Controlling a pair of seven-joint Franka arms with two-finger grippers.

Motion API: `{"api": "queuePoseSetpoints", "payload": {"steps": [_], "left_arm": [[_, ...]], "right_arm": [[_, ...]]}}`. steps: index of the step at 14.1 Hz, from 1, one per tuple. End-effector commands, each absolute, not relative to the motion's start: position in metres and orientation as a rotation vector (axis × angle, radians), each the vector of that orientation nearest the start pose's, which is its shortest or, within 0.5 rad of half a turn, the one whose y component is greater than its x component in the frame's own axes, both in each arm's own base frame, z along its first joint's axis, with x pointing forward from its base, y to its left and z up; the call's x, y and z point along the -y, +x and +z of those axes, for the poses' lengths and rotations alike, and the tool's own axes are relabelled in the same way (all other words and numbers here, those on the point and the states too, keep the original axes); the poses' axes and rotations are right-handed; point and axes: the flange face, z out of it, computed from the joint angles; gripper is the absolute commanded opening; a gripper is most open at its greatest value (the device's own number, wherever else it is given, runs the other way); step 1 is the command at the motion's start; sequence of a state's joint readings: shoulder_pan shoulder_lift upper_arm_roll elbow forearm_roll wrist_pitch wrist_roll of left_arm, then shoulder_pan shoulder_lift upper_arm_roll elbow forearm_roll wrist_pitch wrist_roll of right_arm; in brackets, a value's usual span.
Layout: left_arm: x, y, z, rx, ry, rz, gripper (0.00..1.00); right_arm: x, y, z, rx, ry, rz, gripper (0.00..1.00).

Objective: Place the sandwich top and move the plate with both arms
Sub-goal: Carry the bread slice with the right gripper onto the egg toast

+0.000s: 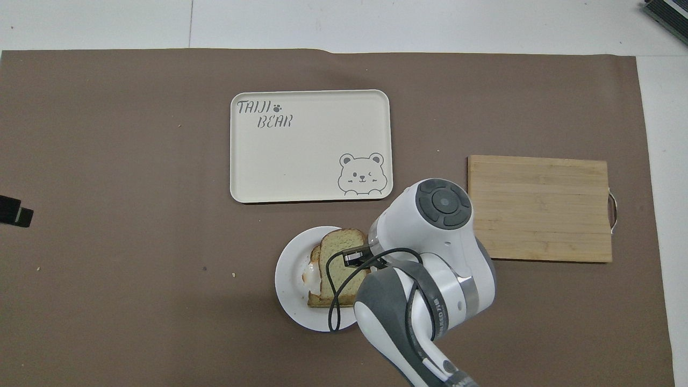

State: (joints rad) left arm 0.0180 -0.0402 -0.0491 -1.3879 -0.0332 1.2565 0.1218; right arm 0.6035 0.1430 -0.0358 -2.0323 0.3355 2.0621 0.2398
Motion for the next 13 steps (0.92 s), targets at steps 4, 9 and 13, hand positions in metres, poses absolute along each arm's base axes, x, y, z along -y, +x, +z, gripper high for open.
{"api": "queuePoseSetpoints", "payload": {"steps": [4,9,13], "left_arm": [[0.025,0.495,0.704,-0.264,-3.169,0.149,1.00],[0.024,0.494,0.703,-0.259,-3.169,0.156,1.00],[0.028,0.493,0.702,-0.266,-3.167,0.174,1.00]], "right_arm": [[-0.346,0.453,0.349,0.146,-2.874,0.299,0.00],[-0.349,0.449,0.338,0.151,-2.881,0.317,0.15],[-0.348,0.457,0.354,0.179,-2.878,0.276,1.00]]}}
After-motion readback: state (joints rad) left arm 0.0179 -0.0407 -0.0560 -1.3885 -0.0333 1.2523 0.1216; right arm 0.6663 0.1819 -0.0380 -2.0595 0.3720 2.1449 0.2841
